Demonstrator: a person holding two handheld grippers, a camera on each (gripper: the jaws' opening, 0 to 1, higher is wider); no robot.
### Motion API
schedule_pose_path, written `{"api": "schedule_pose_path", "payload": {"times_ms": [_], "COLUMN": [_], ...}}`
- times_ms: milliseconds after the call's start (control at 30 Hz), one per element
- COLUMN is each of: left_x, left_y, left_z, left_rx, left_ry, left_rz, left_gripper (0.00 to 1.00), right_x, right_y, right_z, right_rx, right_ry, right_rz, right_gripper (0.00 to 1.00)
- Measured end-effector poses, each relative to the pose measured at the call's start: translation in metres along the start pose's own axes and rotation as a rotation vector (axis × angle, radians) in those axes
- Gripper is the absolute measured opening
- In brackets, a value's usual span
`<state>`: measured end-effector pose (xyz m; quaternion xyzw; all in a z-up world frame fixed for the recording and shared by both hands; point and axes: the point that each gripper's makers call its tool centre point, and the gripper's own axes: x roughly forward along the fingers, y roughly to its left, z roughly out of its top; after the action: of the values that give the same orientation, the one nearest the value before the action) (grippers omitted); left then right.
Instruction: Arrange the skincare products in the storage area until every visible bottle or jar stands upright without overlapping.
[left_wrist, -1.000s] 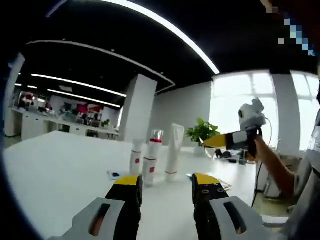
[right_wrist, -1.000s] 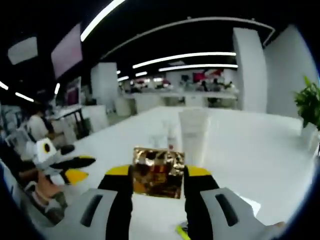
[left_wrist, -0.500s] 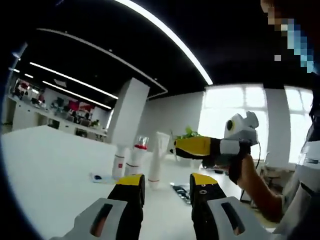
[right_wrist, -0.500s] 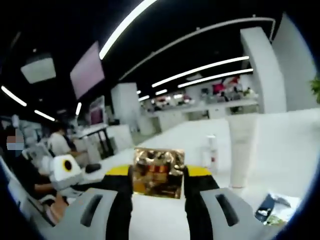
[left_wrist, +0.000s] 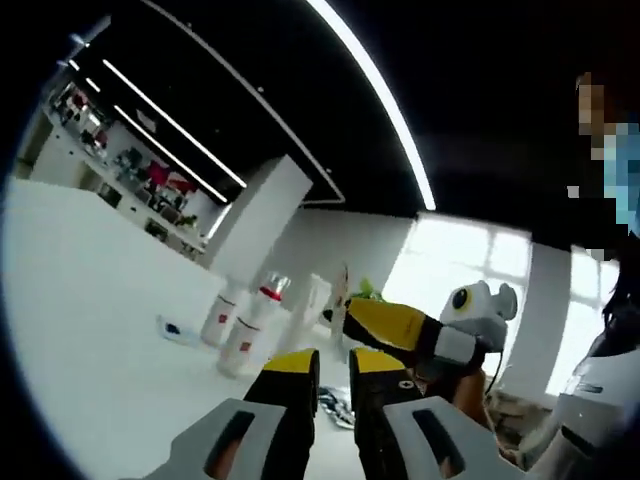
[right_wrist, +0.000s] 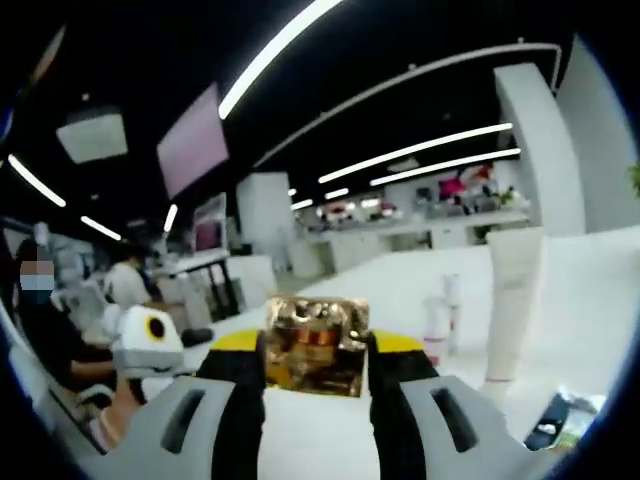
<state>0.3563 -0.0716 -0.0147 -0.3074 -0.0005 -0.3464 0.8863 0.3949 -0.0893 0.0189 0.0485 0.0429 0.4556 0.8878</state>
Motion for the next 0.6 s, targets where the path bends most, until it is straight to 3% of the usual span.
{"api": "schedule_pose_path", "payload": {"times_ms": [100,400,600], "left_x": [-0.001,-0.008,-0.016], "left_y": [0.0,0.004,0.011], "left_z": [-0.001,0.001,0.007], "left_rx": [-0.022,-0.161,-0.22], "left_ry": [0.007,0.012,0.005], "left_rz": [-0.004,-0.006,0.006], "left_gripper": [0.02,0.01,0.01], "right_x": [0.003,0.008,0.014], "right_y": [0.003,0.011,0.01], "right_z": [-0.002,-0.004,-0.004], "right_rx": [-0.014,-0.069,-0.085], "right_ry": [-0.003,-0.027,-0.049], "right_rz": [0.002,0.025,0.033], "right_gripper": [0.39,0.39,0.48]}}
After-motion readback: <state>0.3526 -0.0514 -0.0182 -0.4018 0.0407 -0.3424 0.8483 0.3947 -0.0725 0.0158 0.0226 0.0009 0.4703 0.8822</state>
